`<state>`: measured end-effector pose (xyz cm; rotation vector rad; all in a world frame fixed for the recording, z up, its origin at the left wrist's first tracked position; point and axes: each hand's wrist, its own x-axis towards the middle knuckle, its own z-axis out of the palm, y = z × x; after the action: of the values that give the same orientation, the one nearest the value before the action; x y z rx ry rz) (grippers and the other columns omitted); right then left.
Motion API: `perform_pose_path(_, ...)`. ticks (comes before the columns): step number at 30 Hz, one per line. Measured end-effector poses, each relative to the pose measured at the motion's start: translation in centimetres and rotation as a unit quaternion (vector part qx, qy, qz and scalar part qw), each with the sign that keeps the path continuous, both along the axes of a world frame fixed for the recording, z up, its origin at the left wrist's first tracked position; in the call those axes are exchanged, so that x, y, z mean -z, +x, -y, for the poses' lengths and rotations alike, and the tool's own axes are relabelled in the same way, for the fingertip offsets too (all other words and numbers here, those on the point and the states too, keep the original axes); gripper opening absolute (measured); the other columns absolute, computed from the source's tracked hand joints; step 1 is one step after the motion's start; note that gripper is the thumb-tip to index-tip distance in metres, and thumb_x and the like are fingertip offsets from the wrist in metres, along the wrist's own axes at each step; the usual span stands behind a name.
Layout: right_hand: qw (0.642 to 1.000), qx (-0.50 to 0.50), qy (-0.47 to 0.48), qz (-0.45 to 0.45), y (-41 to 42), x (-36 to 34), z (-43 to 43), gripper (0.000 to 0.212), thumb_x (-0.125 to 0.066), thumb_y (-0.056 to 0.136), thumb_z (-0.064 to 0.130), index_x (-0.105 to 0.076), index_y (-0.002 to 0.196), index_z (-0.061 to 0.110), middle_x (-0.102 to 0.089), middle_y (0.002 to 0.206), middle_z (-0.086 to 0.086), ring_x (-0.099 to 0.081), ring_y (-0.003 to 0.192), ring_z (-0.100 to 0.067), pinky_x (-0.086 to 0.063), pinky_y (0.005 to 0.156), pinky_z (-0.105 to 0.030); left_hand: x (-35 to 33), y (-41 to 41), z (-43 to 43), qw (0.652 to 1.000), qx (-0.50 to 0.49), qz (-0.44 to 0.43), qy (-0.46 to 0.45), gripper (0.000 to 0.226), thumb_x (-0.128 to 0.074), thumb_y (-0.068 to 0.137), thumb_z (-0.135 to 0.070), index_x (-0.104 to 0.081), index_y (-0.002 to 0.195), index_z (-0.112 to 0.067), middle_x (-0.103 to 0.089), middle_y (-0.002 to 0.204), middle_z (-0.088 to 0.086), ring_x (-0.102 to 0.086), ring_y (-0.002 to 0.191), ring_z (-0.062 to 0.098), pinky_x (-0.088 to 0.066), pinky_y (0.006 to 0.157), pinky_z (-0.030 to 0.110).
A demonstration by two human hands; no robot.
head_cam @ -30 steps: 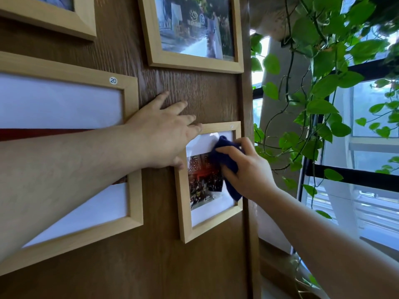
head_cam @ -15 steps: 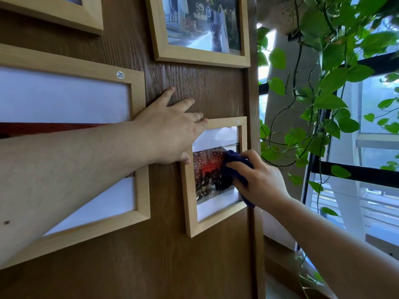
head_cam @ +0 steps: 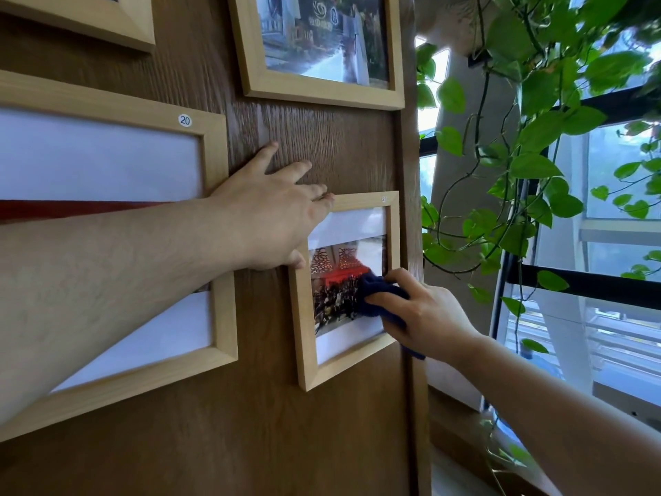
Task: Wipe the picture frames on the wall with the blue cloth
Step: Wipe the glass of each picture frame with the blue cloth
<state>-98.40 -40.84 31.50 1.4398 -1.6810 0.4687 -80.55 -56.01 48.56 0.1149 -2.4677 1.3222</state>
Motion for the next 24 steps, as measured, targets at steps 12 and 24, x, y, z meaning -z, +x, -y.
perform_pose_path(12, 0.988, -0.087, 0.125, -0.009, 4.3, 1.9, 1.8, 0.03, -0.056, 0.088, 0.031, -0.057, 0.118, 0.025, -0.053, 0.113, -0.01, -0.057, 0.076, -0.023, -0.052, 0.054, -0.039, 0.0, 0.1, -0.1, 1.0, -0.009, -0.003, 0.001, 0.096, -0.056, 0.075, -0.065, -0.008, 0.147, -0.023, -0.018, 0.157, -0.003, -0.004, 0.144, 0.024, -0.003, 0.113, 0.061)
perform_pose_path(24, 0.994, 0.011, 0.105, 0.043, 0.1, 3.0, -0.8, 0.031, -0.058, 0.08, 0.029, -0.062, 0.111, 0.028, -0.058, 0.108, -0.009, -0.061, 0.071, -0.027, -0.052, 0.047, -0.037, -0.1, 0.1, -0.4, 1.0, -0.021, 0.006, 0.009, 0.094, -0.057, 0.076, -0.063, -0.009, 0.147, -0.023, -0.019, 0.157, -0.003, -0.004, 0.144, 0.025, -0.003, 0.113, 0.062)
